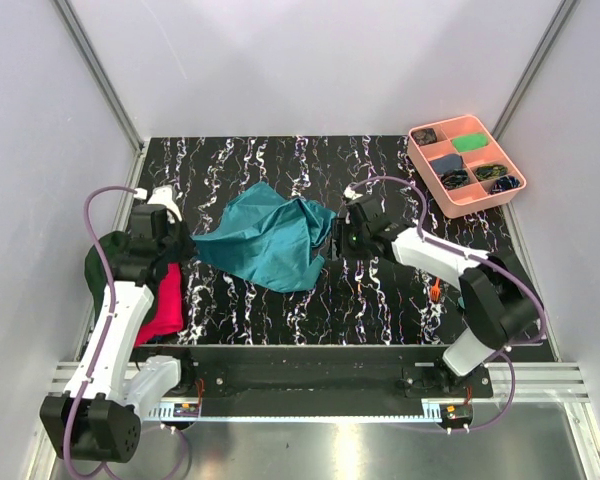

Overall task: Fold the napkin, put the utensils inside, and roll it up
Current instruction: Flatten the napkin out

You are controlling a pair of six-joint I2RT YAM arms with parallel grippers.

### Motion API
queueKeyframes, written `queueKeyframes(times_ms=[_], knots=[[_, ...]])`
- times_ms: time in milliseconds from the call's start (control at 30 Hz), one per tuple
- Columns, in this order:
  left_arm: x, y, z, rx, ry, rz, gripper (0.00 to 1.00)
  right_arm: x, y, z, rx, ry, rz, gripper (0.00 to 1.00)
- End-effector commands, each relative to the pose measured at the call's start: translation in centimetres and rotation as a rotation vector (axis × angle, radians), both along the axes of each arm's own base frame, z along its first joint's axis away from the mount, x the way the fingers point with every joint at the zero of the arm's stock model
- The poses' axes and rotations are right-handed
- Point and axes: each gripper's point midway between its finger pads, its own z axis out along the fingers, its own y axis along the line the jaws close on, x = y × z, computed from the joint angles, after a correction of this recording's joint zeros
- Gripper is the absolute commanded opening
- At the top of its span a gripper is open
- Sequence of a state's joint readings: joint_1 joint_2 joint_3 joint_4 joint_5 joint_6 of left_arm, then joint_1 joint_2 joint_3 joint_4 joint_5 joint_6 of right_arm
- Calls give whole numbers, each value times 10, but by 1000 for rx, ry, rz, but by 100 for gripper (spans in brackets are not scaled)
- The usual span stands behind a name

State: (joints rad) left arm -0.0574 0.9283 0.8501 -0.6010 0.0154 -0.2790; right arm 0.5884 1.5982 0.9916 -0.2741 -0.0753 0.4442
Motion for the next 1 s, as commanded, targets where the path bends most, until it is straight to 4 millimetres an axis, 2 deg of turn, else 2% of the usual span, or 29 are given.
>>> queueKeyframes(times_ms=[0, 200, 367, 567, 667, 700, 733, 800, 833, 867, 967], knots=[[-4, 6, -1, 41, -21, -25, 0, 12, 32, 20, 129, -16, 38, 61], [-6, 3, -7, 36, -10, -49, 0, 21, 53, 7, 142, 15, 46, 63], [-6, 3, -7, 37, -11, -52, 0, 25, 64, -13, 116, 52, 47, 62], [-6, 3, -8, 31, -10, -57, 0, 21, 59, -31, 68, 92, 21, 50], [-6, 2, -8, 27, -9, -62, 0, 18, 58, -34, 67, 110, 24, 33], [-6, 2, -8, 28, -9, -59, 0, 18, 59, -32, 70, 105, 23, 27], [-6, 2, -8, 27, -9, -60, 0, 17, 57, -31, 63, 102, 15, 17], [-4, 2, -6, 26, -11, -59, 0, 19, 52, -19, 59, 78, -6, 10], [-4, 1, -4, 20, -16, -59, 0, 18, 47, -14, 45, 80, -12, 2], [-3, 1, -2, 16, -19, -59, 0, 17, 45, -7, 32, 65, -7, 0], [6, -1, 28, -1, -79, -56, 0, 19, 31, 32, -8, 1, -16, 0]])
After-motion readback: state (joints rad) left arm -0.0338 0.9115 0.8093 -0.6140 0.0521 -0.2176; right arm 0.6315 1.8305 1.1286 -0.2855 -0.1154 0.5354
